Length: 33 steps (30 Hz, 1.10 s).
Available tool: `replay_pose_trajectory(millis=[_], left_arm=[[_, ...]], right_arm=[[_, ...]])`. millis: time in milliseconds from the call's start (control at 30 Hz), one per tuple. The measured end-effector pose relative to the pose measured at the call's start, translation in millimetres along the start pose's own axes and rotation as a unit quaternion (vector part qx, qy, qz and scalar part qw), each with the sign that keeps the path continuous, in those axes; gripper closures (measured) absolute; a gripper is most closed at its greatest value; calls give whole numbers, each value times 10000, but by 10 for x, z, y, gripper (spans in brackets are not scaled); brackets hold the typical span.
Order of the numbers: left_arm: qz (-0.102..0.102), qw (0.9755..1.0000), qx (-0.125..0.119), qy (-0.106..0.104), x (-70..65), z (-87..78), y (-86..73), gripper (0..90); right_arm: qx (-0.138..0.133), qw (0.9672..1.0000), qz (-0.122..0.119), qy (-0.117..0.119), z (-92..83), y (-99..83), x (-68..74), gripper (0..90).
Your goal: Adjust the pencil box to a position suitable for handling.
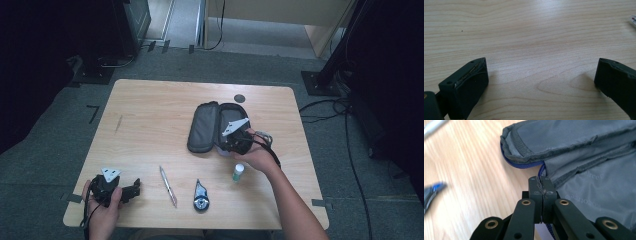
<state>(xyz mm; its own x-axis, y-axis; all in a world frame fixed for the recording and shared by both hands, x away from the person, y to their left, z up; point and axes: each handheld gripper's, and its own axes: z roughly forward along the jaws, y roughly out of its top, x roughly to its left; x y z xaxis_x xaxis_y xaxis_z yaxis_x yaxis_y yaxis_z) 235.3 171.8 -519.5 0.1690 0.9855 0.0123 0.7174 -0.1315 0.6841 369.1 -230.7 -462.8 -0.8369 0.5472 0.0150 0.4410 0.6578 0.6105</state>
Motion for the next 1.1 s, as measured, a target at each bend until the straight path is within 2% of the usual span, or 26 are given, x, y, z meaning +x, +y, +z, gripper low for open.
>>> replay_pose_trajectory(millis=[33,100,133,200,233,367,400,467,533,667,700,833,867,933,1000,1033,1100], left_arm=[[4,10000,1,-4,1,0,1,0],[5,10000,0,-6,1,1,1,0],[0,10000,-6,-10,0,2,1,0],[3,10000,-5,-11,1,2,2,0],[4,10000,-5,-14,1,3,2,0],[5,10000,-6,-14,1,3,2,0],[6,10000,-5,-15,1,3,2,0],[6,10000,-5,-15,1,3,2,0],[6,10000,-5,-14,1,3,2,0],[7,10000,-6,-17,2,3,2,0],[8,10000,-6,-17,2,3,2,0],[8,10000,-5,-18,2,3,2,0],[8,10000,-6,-18,2,3,2,0],[8,10000,-5,-17,1,3,2,0],[9,10000,-6,-17,2,3,2,0],[9,10000,-6,-17,2,3,2,0],[9,10000,-5,-18,2,3,2,0]], right_arm=[[-71,9999,128,-27,26,78,3,898],[-123,9997,189,-54,40,116,5,897],[-177,9994,271,-96,66,191,9,895],[-212,9993,287,-111,78,229,12,894],[-233,9992,309,-92,101,306,22,892],[-156,9994,301,-53,168,420,52,884],[-133,9997,206,-47,213,484,75,860],[-145,9997,177,-53,241,530,88,839],[-189,9997,138,-12,256,553,92,803],[-252,9996,131,-92,236,551,77,738],[-325,9990,170,-241,185,530,24,710],[-465,9973,346,-451,79,474,-104,697],[-548,9953,418,-673,-2,423,-218,680],[-559,9943,505,-757,-27,407,-247,678],[-649,9908,661,-986,-115,338,-399,670],[-649,9908,661,-986,-115,338,-399,670],[-666,9880,738,-1180,-154,291,-503,662]])
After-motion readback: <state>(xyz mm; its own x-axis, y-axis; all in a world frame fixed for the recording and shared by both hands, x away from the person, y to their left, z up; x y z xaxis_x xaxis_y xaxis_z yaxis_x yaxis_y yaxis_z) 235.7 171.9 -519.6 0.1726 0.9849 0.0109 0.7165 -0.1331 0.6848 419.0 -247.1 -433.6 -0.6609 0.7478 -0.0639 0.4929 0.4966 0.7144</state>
